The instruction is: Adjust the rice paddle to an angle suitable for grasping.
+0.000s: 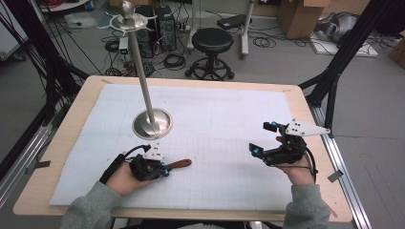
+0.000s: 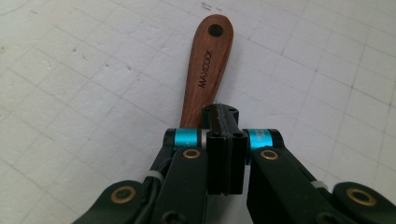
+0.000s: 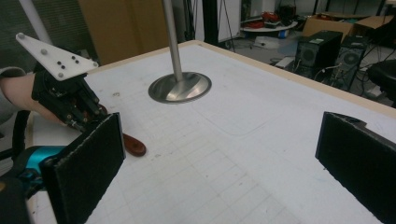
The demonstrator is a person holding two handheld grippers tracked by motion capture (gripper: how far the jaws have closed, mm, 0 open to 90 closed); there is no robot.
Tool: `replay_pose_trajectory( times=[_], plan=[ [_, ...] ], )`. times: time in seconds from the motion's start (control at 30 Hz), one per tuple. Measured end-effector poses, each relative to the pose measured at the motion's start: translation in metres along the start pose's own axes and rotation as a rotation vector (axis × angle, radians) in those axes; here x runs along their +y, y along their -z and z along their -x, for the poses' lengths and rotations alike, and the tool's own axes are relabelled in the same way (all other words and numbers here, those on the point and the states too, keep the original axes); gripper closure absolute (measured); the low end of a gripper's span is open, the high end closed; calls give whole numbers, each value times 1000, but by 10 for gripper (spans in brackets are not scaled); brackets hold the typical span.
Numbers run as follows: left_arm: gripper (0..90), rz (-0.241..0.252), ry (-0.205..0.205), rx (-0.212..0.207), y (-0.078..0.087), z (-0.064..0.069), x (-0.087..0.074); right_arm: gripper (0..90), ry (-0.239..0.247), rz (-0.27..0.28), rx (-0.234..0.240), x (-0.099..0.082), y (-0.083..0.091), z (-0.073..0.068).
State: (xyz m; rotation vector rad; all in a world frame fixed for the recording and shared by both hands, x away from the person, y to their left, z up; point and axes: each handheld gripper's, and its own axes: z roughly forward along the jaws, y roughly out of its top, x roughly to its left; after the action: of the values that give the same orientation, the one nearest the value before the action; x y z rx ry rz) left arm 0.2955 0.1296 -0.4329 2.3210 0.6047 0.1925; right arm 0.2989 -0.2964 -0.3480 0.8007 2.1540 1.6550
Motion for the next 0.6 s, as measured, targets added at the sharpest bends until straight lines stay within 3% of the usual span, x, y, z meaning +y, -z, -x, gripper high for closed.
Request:
replay_pose_trajectory(
  times=[0.2, 0.3, 0.47, 0.6],
  plan=[
    [894, 0, 17, 20, -2, -6, 3, 1, 0, -2, -9, -3, 5, 0],
    [894, -9, 20, 65, -2, -12, 5, 1, -5, -7, -12, -4, 6, -1],
    [894, -1, 44, 53, -2, -19, 4, 1, -3, -12, -16, -5, 8, -1],
    [894, -1, 55, 68, -3, -24, 5, 1, -3, -15, -17, -6, 8, -2]
  ],
)
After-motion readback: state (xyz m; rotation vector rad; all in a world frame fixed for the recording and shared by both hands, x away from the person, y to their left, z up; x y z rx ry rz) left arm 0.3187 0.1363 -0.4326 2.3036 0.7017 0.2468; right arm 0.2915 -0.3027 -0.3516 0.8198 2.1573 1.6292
